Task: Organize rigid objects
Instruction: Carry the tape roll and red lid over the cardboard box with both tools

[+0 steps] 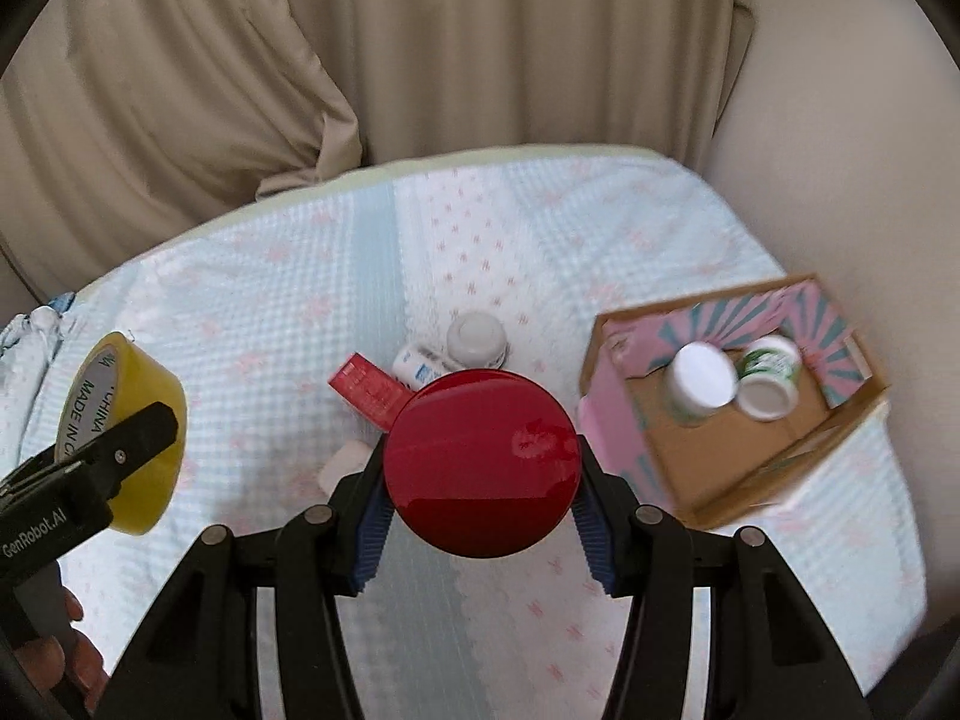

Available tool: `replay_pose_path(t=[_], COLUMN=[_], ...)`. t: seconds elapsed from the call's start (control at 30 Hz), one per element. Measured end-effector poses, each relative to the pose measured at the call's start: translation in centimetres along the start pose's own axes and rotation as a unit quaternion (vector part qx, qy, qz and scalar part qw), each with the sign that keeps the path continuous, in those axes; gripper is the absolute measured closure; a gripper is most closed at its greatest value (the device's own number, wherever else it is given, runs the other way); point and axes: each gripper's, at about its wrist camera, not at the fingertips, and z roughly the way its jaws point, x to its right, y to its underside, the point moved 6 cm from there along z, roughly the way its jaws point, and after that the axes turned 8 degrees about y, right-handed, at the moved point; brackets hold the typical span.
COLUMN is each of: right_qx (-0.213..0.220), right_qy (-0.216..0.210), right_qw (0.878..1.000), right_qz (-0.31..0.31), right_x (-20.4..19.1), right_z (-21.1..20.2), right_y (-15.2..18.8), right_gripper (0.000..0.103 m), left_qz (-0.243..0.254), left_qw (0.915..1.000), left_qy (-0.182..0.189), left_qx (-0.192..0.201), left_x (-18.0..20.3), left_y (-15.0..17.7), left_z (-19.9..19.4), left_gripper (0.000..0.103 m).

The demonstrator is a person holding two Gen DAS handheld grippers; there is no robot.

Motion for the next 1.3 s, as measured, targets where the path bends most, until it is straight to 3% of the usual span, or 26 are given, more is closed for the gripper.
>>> replay_pose_path(t=[0.27, 0.57, 0.9, 1.3], right_qx=[0.001, -0.006, -0.007, -0.016], right_qy=[-0.007, -0.014, -0.043, -0.059], right_qw=[1.0, 1.0, 0.998, 0.996], right_qz=[-0.027, -0.027, -0.036, -0.064], right_x=[2.4, 7.1, 16.3, 28.5], right_z=[-7.9, -11.0, -10.5, -6.2], right_y=[-2.1, -2.3, -3.7, -7.1], right_gripper=[0.053, 0.053, 0.053, 0.053], left_qz=[0.038, 0.041, 0.043, 0.024], left_qw=[0.9991, 0.9991, 0.9988, 0.9994], left_qy=[-0.012, 0.0, -0.019, -0.006], left_qx=[0.016, 0.011, 0.013, -0.025], left_x=[3.6, 8.8, 19.6, 33.3], left_y=[-2.3, -1.9, 0.4, 2.7], left_z=[-7.4, -9.5, -8.3, -0.8], left_gripper=[0.004, 0.004, 0.004, 0.004])
